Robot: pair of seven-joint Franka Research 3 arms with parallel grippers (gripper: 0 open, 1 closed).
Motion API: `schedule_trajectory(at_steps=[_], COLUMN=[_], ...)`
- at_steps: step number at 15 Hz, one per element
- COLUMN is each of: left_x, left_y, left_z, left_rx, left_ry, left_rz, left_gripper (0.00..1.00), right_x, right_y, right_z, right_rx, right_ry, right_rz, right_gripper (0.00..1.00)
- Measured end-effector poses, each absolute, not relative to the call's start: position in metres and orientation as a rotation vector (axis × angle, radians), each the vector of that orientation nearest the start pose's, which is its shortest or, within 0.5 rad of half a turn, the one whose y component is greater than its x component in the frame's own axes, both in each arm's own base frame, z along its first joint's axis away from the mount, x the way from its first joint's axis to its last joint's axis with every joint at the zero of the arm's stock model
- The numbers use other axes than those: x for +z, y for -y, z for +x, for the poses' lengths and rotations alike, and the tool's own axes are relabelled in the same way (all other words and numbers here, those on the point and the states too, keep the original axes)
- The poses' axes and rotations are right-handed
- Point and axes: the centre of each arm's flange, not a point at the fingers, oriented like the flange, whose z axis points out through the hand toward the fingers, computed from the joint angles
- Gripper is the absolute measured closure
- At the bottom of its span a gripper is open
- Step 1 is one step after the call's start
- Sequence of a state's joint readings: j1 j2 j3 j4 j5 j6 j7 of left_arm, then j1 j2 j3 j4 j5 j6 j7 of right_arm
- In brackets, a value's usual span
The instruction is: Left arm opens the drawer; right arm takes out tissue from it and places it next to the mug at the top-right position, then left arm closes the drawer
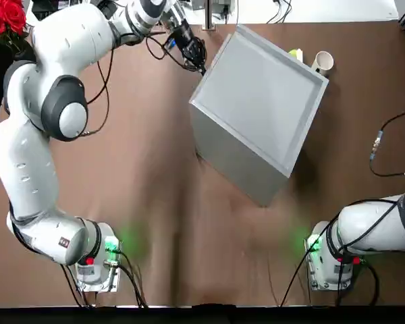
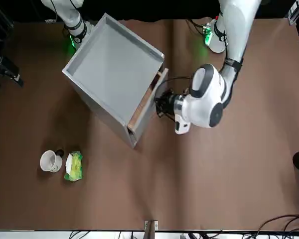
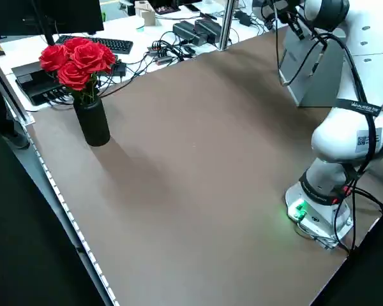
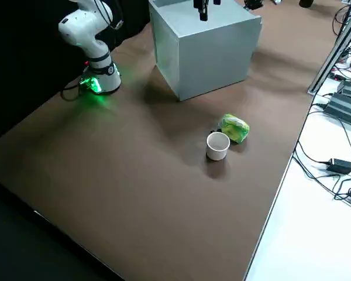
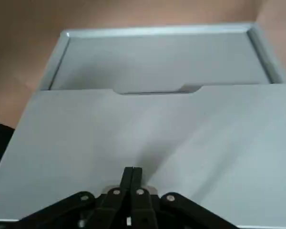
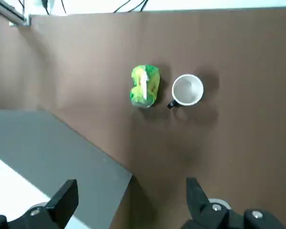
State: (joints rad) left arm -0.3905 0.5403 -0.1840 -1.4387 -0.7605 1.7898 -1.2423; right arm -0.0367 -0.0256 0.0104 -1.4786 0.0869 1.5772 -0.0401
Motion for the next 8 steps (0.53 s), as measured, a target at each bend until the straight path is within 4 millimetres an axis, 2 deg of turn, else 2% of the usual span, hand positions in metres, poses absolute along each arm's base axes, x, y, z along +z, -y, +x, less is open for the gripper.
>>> schedule_trajectory(at_steps=[3,8], left_x=[0.394,0.387], left_y=[0.421,0.426], left_z=[0.555,0.552], left_rx=[1.333,1.404], left_ry=[1.453,1.459], left_rz=[-2.883,-2.851], left_gripper=[0.99,0.99], right_x=[0.684,0.676], right_y=[0.007,0.022], right_z=[0.549,0.554], right_rx=[-0.226,-0.205], right_ry=[0.01,-0.041], right_rz=[-3.06,-3.064], right_gripper=[0.0,0.0])
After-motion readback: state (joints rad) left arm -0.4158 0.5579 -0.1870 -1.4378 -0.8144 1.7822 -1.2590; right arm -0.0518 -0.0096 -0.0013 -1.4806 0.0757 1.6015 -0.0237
